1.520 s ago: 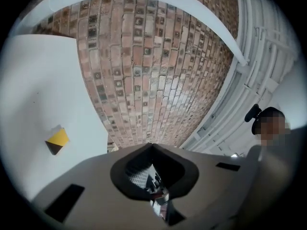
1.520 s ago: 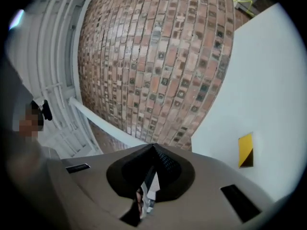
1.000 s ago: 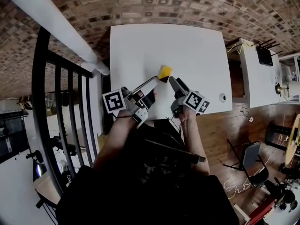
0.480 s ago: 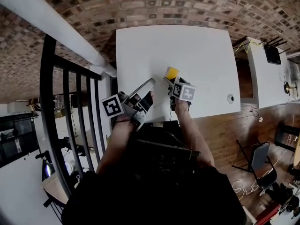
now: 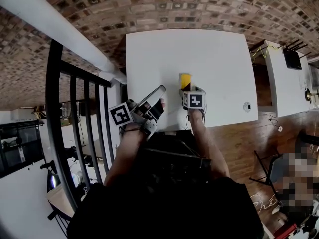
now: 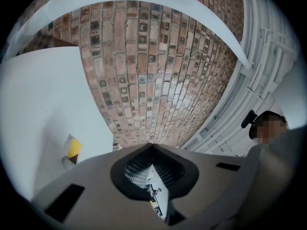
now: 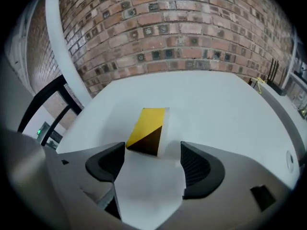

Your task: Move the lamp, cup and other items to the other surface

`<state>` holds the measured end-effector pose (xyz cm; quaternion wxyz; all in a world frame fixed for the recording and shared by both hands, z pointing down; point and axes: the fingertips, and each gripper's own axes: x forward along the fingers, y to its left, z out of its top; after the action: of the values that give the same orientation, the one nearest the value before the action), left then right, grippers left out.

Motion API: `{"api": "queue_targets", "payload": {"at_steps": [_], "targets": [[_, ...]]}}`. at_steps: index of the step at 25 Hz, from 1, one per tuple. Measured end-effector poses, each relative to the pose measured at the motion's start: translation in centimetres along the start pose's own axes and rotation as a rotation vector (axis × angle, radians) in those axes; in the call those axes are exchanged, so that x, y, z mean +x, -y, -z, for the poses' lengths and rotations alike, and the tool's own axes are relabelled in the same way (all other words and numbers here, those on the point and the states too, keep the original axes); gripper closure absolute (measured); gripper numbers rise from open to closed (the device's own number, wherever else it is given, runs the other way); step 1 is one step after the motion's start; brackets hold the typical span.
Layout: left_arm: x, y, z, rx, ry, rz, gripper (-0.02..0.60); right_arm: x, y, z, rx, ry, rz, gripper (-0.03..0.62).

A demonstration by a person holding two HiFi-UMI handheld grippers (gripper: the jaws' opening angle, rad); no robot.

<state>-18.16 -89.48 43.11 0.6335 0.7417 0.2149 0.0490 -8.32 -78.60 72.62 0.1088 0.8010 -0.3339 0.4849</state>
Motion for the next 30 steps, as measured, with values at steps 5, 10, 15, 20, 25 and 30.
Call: {"api": "queue_targets", "payload": {"at_steps": [5, 10, 15, 20, 25, 30], "targets": [[0.9, -0.5, 1.0, -0.017, -0.025, -0.003, 0.581, -1.0, 0.0, -1.9, 0.024, 0.105, -0.066, 0.187], [1.2, -0.1, 1.4, -0.007, -0.025, -0.001, 0.581, 0.8, -0.1, -2.2, 0.002, 0.097, -0.07, 0.184], [0.9, 0.1, 1.2, -0.003, -0.018, -0.004, 0.581, 1.5, 0.2, -1.4, -0.032, 0.069, -0.048, 0.284], [1.1, 0.1, 1.2, -0.006, -0.027, 0.004, 0.581, -1.9, -0.7, -2.9, 0.151, 0.179, -0.215, 0.287], [1.9, 0.1, 2.0, -0.017, -0.059, 0.023, 0.581, -8.0, -1.2, -6.5, 0.49, 0.382, -0.469, 0.287], [2.8, 0.4, 3.3, -0.037, -0.101, 0.046, 0.581, -13.3, -1.1, -8.9, 0.658, 0.536, -0.626, 0.287]]}}
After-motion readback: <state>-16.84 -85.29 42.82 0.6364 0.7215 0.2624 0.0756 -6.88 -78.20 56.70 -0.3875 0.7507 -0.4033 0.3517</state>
